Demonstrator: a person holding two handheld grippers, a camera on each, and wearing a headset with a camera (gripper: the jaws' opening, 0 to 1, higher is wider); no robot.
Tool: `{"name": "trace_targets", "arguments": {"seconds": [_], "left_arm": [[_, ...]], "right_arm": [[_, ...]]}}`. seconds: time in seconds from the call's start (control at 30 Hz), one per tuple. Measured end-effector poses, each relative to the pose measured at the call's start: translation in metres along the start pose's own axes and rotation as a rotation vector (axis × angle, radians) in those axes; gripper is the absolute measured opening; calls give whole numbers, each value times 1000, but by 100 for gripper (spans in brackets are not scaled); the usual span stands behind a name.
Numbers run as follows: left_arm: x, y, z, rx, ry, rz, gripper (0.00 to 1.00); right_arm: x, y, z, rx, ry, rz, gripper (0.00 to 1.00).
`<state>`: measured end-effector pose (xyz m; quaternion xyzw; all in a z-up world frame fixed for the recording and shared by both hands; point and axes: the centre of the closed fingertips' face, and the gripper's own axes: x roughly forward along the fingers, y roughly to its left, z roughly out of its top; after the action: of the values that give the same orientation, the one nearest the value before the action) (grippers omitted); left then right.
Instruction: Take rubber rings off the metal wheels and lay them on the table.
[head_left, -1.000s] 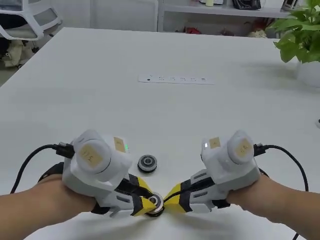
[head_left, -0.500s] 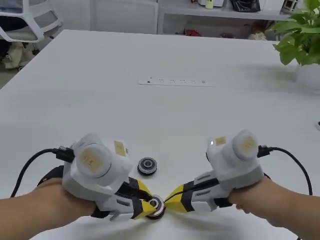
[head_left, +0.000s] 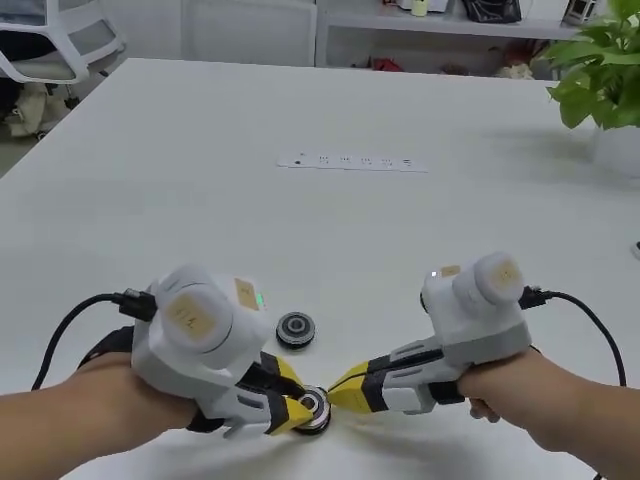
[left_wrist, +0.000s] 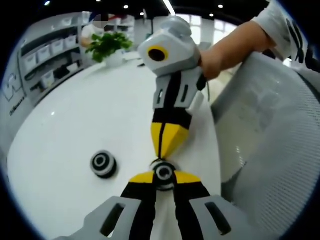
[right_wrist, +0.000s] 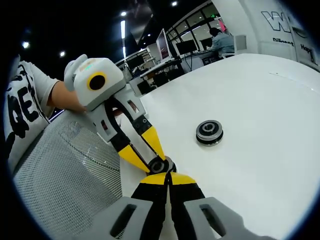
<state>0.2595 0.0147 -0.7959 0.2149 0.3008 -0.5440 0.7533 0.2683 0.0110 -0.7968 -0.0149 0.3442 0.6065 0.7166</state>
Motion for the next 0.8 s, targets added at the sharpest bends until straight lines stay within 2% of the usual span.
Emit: {"name": "trace_targets", "arguments": {"seconds": [0.13, 0.8], "left_arm": [[0, 1, -1, 5, 9, 2, 13], [-1, 1, -1, 11, 0, 8, 12]], "right_arm": [[0, 1, 0, 7, -2, 2, 0], [1, 2, 2, 43, -13, 18, 0]]}}
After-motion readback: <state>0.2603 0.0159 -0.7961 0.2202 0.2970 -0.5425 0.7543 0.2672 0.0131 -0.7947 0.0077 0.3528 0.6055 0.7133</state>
